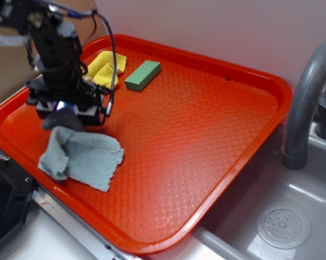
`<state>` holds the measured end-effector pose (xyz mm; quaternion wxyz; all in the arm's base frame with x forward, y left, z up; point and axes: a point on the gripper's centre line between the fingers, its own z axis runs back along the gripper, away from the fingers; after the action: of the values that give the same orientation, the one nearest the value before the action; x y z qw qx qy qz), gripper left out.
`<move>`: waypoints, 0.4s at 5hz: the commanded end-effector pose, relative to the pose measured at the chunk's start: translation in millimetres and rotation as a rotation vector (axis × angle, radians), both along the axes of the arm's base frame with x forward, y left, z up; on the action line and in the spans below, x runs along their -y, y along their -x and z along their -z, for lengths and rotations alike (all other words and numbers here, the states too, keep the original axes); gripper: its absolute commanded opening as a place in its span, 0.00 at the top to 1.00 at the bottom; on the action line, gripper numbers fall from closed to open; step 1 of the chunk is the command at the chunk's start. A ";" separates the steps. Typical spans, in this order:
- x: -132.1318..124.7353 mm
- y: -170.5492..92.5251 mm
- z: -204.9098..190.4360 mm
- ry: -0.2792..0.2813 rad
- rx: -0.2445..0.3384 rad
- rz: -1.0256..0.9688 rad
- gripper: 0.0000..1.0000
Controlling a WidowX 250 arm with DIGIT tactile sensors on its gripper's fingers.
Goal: Grab the gray animal.
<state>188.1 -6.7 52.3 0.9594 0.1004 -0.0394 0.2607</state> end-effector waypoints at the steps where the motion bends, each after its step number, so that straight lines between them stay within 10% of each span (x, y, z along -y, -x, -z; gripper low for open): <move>1: 13.9 -28.3 -104.5 0.144 0.001 0.400 1.00; 2: 26.3 -20.5 -140.7 0.178 0.102 0.437 1.00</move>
<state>204.3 -39.2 183.1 0.9958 -0.0068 -0.0641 0.0643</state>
